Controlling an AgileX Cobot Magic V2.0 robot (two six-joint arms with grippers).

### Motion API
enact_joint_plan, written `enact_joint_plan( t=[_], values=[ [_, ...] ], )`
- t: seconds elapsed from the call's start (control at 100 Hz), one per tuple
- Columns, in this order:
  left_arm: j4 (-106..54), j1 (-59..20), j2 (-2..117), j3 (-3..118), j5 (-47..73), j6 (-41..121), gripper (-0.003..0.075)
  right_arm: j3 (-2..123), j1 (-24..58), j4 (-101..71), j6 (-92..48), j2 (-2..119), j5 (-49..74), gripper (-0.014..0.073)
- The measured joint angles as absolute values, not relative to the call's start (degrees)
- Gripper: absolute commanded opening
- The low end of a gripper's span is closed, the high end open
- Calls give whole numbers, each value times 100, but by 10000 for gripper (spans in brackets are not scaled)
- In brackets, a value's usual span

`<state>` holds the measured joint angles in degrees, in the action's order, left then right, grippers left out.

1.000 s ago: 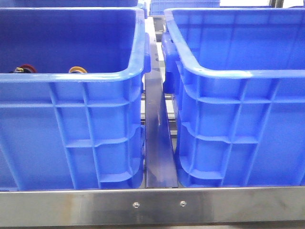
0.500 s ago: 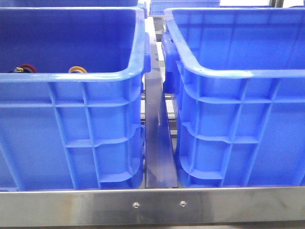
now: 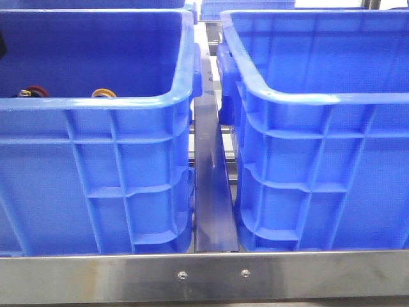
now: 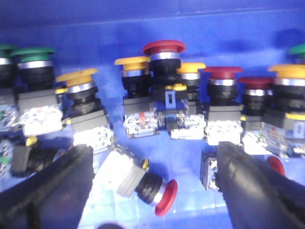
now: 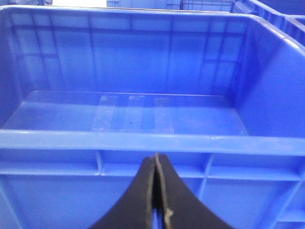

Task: Pick red and yellow buttons and place in box
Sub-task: 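Grasp the red-capped button with the left gripper and lift it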

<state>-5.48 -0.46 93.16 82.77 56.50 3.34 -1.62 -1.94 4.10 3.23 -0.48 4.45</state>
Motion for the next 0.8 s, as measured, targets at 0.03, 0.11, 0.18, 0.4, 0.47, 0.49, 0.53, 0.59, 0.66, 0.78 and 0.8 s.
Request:
enact_joint_plan(
  t=[0.03,0.11,0.18,0.4,0.47,0.49,0.53,0.59,0.66,0.78,0.8],
  values=[
    [-548,-46,9419,8335,5696,334,505,-162,-194,410,323,-48,445,-67],
    [-548,-46,9651,8491,5803,334,505,-162,-194,410,323,-48,445,-67],
    [-590,-46,9840,8598,5893,334,505,-162,-194,410,323,-48,445,-67],
    [-943,-46,10180,8685,5795,334,505,-162,-194,410,323,-48,445,-67],
    [-966,-46,10257,8685,5703,334,505,-162,-194,410,323,-48,445,-67],
    [-970,-46,10293,8685,5679,334,505,-162,-194,410,323,-48,445,-67],
    [-979,-46,10358,8712,5653,334,505,-162,-194,410,323,-48,445,-67],
    [-996,-46,10464,8747,5622,334,505,-162,-194,410,323,-48,445,-67],
    [-1026,-46,10572,8775,5607,334,503,-162,-194,410,323,-48,445,-67],
    [-1064,-46,10694,8775,5508,334,456,-162,-194,410,323,-48,445,-67],
    [-1064,-46,10707,8775,5468,334,440,-162,-194,410,323,-48,445,-67]
  ],
)
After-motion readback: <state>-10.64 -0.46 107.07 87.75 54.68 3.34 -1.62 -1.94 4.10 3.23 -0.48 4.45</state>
